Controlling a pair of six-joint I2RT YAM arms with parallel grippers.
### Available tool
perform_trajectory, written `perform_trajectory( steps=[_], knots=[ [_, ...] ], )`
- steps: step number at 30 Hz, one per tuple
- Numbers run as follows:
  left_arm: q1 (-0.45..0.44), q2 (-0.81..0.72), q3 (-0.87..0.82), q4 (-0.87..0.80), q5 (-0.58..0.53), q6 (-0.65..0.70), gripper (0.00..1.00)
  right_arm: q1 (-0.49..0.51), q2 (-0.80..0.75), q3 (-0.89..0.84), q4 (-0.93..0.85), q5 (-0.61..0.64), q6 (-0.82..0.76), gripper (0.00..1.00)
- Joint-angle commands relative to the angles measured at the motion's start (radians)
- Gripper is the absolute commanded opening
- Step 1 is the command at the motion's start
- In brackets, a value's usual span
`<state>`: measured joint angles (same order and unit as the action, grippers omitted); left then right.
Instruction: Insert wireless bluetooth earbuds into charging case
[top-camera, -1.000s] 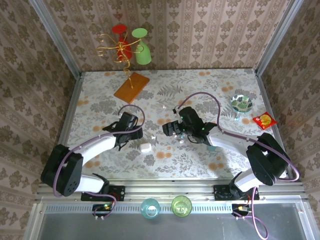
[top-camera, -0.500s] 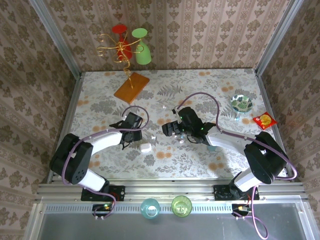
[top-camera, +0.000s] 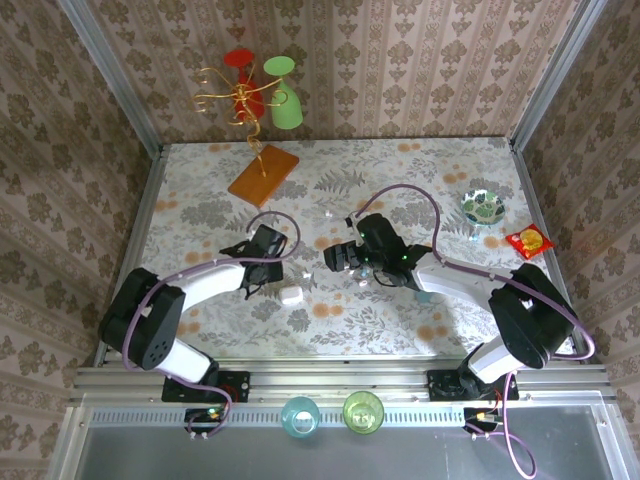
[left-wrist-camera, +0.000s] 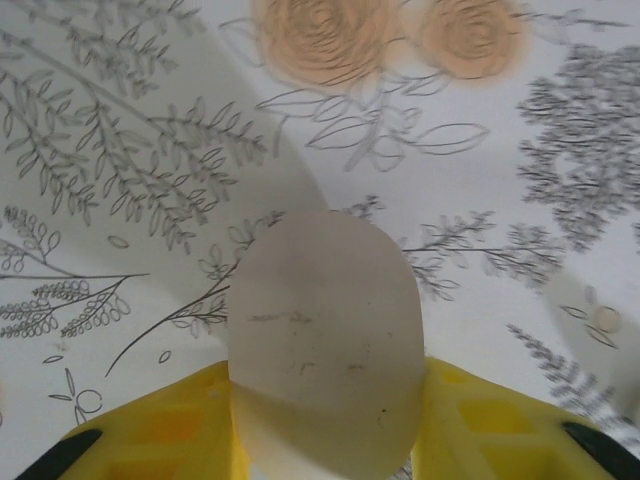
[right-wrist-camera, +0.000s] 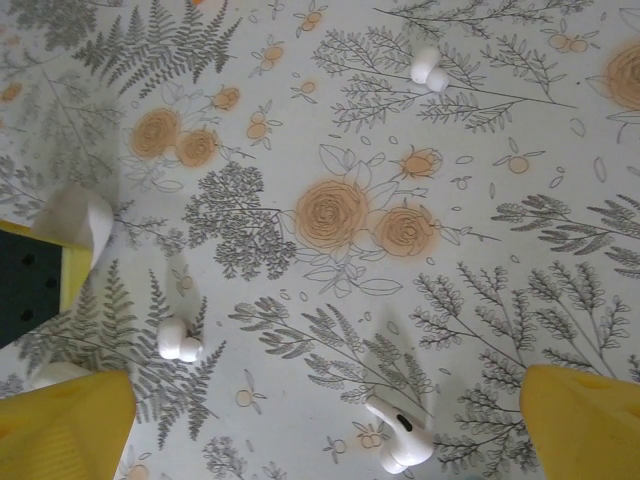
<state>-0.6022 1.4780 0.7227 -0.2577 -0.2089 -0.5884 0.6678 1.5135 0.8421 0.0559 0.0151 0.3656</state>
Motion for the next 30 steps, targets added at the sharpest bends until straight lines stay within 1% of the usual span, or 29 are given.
perform_trajectory(
  steps=[1, 4, 5, 8, 9, 10, 12, 14, 17, 19, 21, 24, 28, 30],
  knots=[
    [-0.017, -0.086, 0.017, 0.064, 0.041, 0.180, 0.31, -0.016, -0.056, 0.033, -0.019, -0.046, 0.047, 1.00],
    [-0.019, -0.167, -0.010, 0.156, 0.138, 0.328, 0.30, -0.068, -0.102, 0.019, -0.017, -0.146, 0.104, 1.00],
    [-0.019, -0.197, -0.026, 0.197, 0.183, 0.387, 0.29, -0.096, -0.114, 0.007, 0.000, -0.196, 0.130, 1.00],
    [-0.023, -0.272, -0.074, 0.313, 0.314, 0.542, 0.27, -0.189, -0.178, -0.027, 0.048, -0.372, 0.276, 1.00],
    [-0.023, -0.292, -0.089, 0.355, 0.355, 0.583, 0.27, -0.218, -0.187, -0.029, 0.054, -0.437, 0.320, 1.00],
    [-0.024, -0.308, -0.101, 0.392, 0.376, 0.603, 0.27, -0.236, -0.195, -0.029, 0.055, -0.476, 0.347, 1.00],
    [-0.024, -0.333, -0.128, 0.490, 0.429, 0.657, 0.25, -0.252, -0.206, -0.012, 0.023, -0.550, 0.359, 0.99],
    [-0.025, -0.341, -0.138, 0.543, 0.496, 0.723, 0.22, -0.252, -0.207, 0.031, -0.067, -0.599, 0.341, 0.99],
    [-0.024, -0.335, -0.121, 0.536, 0.592, 0.799, 0.22, -0.252, -0.192, 0.073, -0.142, -0.686, 0.347, 0.99],
    [-0.025, -0.328, -0.111, 0.535, 0.652, 0.832, 0.22, -0.250, -0.179, 0.077, -0.136, -0.754, 0.378, 0.98],
    [-0.024, -0.326, -0.111, 0.554, 0.717, 0.850, 0.22, -0.245, -0.167, 0.077, -0.130, -0.785, 0.397, 0.97],
    [-0.027, -0.324, -0.117, 0.579, 0.790, 0.851, 0.22, -0.231, -0.152, 0.079, -0.112, -0.811, 0.410, 0.91],
    [-0.031, -0.332, -0.118, 0.575, 0.845, 0.855, 0.21, -0.200, -0.129, 0.105, -0.087, -0.856, 0.435, 0.85],
    [-0.031, -0.338, -0.116, 0.572, 0.891, 0.858, 0.19, -0.188, -0.086, 0.120, -0.071, -0.867, 0.456, 0.79]
  ],
)
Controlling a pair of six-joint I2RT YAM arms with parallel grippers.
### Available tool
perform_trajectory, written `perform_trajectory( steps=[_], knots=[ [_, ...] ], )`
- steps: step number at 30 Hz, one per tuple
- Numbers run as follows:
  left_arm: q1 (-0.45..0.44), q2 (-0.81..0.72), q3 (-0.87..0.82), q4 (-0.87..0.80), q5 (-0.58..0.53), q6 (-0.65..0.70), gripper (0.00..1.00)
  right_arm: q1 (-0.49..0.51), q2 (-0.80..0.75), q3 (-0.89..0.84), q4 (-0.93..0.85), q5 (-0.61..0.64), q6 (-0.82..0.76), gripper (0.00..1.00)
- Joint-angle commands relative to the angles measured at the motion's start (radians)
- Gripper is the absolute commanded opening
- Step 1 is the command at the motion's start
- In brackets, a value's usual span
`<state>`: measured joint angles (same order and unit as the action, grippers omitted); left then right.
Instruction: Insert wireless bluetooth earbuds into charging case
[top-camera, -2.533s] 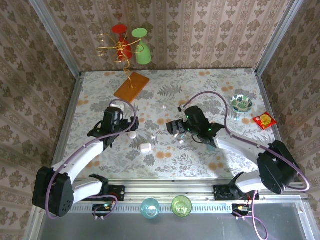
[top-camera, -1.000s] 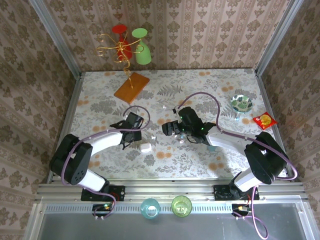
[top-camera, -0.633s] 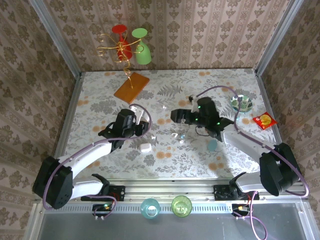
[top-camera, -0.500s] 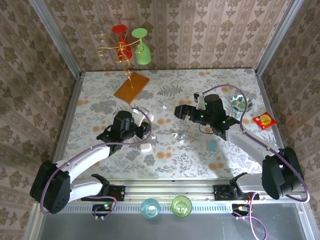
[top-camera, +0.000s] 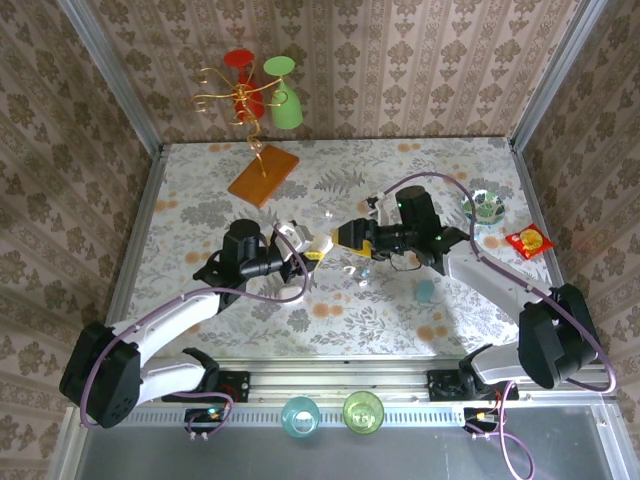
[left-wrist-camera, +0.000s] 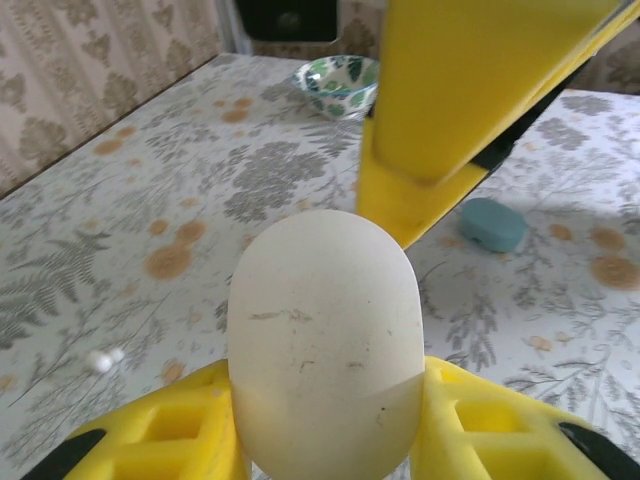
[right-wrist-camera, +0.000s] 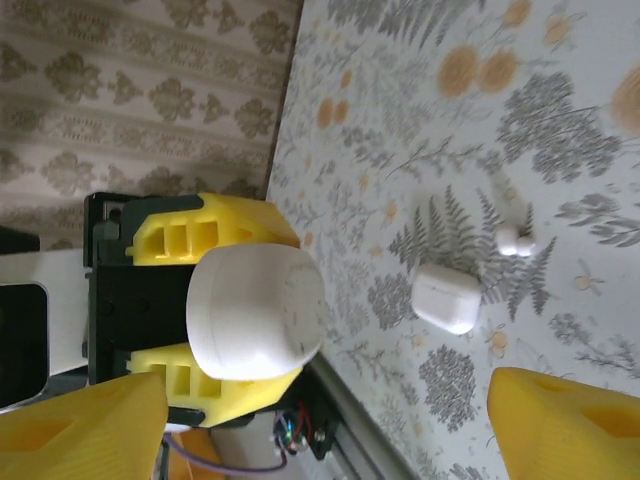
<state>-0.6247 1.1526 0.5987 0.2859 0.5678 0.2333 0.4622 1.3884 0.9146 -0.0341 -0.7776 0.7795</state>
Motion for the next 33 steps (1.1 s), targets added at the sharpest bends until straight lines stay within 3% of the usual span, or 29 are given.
perform_trajectory(
  steps=[1, 14, 17, 19, 22, 24, 28, 33],
  knots=[
    [-0.009, -0.014, 0.010, 0.023, 0.118, 0.039, 0.19, 0.022, 0.050, 0.055, 0.023, -0.080, 0.052, 0.75],
    [-0.015, -0.018, 0.008, 0.016, 0.083, 0.062, 0.21, 0.035, 0.086, 0.084, 0.024, -0.105, 0.123, 0.22],
    [-0.015, -0.010, -0.003, 0.061, 0.048, 0.051, 0.31, 0.025, 0.088, 0.059, 0.117, -0.129, 0.200, 0.19],
    [-0.015, -0.012, -0.018, 0.109, 0.043, 0.037, 0.53, 0.013, 0.085, 0.043, 0.178, -0.145, 0.247, 0.17],
    [-0.009, -0.024, -0.071, 0.260, 0.035, -0.017, 0.77, -0.013, 0.077, 0.010, 0.310, -0.173, 0.344, 0.15],
    [-0.001, -0.025, -0.108, 0.372, 0.030, -0.061, 0.85, -0.030, 0.072, -0.007, 0.395, -0.191, 0.410, 0.14],
    [0.012, 0.025, -0.156, 0.671, 0.031, -0.195, 0.89, -0.050, 0.072, -0.032, 0.594, -0.237, 0.549, 0.13],
    [0.030, 0.148, -0.152, 0.959, 0.069, -0.333, 0.85, -0.067, 0.099, -0.065, 0.897, -0.243, 0.785, 0.09]
  ],
)
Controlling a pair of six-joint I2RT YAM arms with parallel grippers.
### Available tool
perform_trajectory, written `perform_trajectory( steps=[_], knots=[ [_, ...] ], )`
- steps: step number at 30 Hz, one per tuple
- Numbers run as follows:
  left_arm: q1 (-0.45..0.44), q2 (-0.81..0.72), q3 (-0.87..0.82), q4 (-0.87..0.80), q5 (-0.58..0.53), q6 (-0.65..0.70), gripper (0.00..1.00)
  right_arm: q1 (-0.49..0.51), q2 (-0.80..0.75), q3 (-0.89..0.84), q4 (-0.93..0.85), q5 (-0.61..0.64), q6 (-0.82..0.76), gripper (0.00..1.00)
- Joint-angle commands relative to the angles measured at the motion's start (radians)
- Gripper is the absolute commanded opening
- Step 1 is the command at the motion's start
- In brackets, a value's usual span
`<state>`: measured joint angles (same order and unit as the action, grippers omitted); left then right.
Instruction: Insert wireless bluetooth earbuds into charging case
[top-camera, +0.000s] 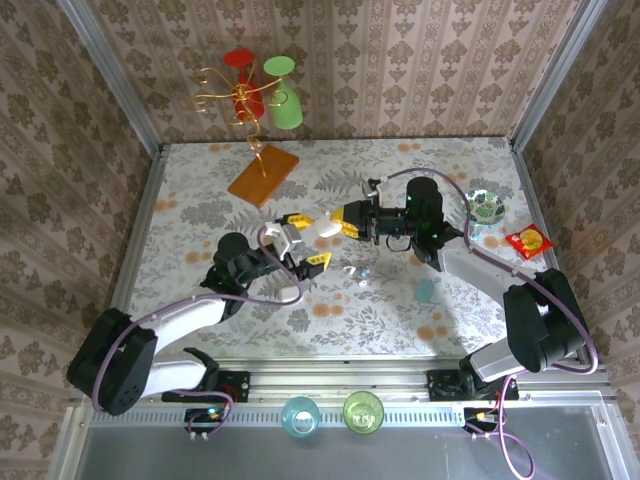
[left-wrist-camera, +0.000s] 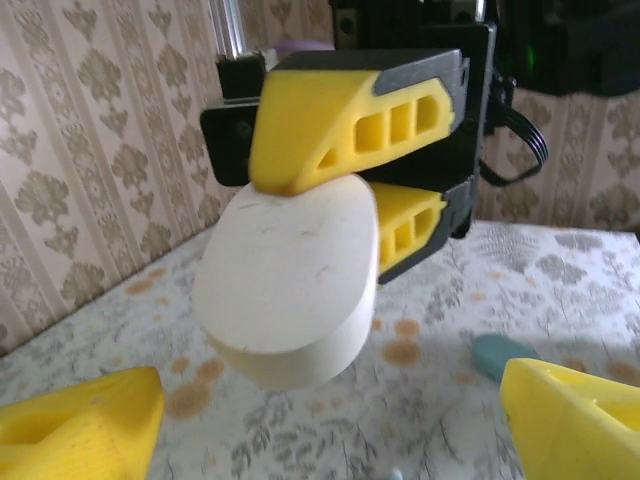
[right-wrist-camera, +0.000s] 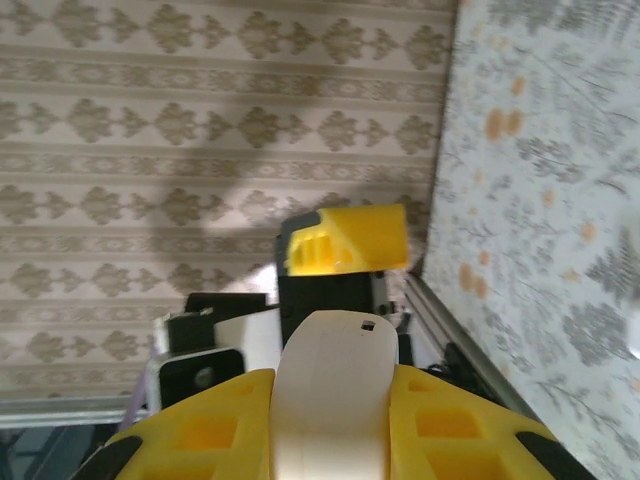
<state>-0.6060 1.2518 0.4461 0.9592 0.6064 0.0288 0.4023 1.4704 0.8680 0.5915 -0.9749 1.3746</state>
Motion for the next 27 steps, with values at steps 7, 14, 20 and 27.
perform_trajectory(
  steps=[7, 14, 20, 27],
  knots=[
    [0.011, 0.114, 0.059, 0.331, 0.085, -0.174, 0.81, -0.008, 0.080, -0.037, 0.561, -0.017, 0.408, 0.09],
    [0.012, 0.092, 0.077, 0.331, 0.087, -0.180, 0.73, -0.007, 0.120, -0.064, 0.682, 0.012, 0.484, 0.09],
    [0.012, 0.111, 0.112, 0.332, 0.131, -0.182, 0.64, -0.006, 0.124, -0.067, 0.695, 0.017, 0.488, 0.09],
    [0.005, 0.133, 0.142, 0.332, 0.150, -0.175, 0.57, -0.006, 0.122, -0.059, 0.698, 0.010, 0.479, 0.10]
  ],
)
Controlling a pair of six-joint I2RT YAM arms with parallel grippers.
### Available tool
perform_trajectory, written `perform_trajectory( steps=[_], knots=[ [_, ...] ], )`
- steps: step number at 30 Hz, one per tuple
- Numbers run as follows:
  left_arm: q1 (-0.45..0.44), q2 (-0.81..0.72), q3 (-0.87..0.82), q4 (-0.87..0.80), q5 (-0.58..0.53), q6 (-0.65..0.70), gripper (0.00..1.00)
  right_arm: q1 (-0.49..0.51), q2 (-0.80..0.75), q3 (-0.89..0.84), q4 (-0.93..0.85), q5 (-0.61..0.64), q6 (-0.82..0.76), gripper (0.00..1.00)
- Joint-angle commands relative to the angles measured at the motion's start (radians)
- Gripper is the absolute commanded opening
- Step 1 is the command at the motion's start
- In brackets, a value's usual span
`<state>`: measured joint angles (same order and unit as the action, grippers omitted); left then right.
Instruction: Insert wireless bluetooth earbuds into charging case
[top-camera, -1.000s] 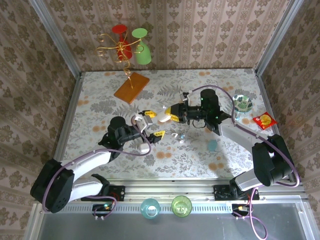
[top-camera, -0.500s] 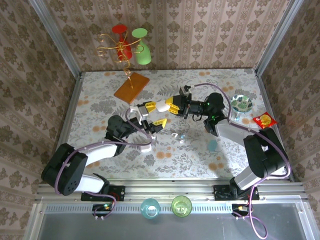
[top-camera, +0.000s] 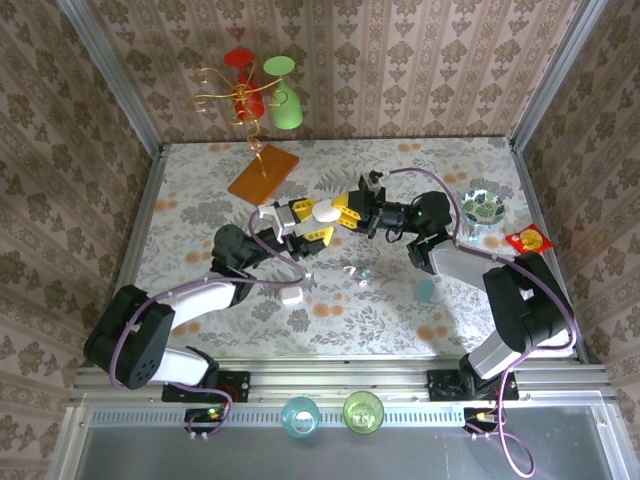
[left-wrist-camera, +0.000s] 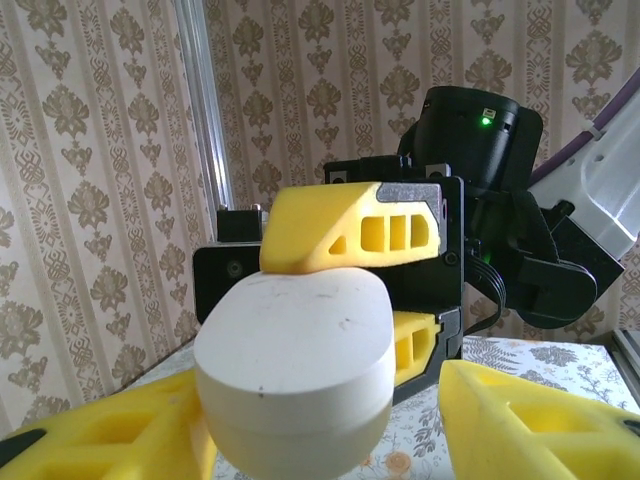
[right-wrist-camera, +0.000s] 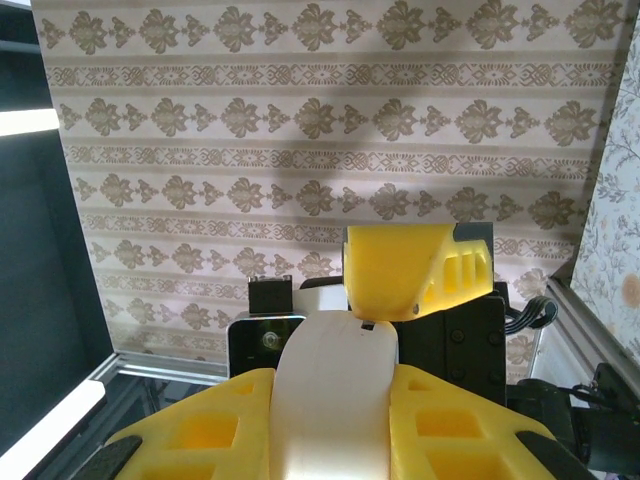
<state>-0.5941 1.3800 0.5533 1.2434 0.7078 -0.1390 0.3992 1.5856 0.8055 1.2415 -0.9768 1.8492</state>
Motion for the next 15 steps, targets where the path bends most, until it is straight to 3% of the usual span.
perform_trajectory(
  steps=[1, 15],
  knots=[
    [-0.007, 0.005, 0.038, 0.047, 0.051, -0.008, 0.55, -0.003, 0.005, 0.003, 0.049, 0.013, 0.004, 0.10],
    [-0.018, 0.022, 0.045, 0.048, 0.072, 0.010, 0.35, -0.003, 0.018, 0.020, 0.050, 0.018, 0.010, 0.10]
  ],
)
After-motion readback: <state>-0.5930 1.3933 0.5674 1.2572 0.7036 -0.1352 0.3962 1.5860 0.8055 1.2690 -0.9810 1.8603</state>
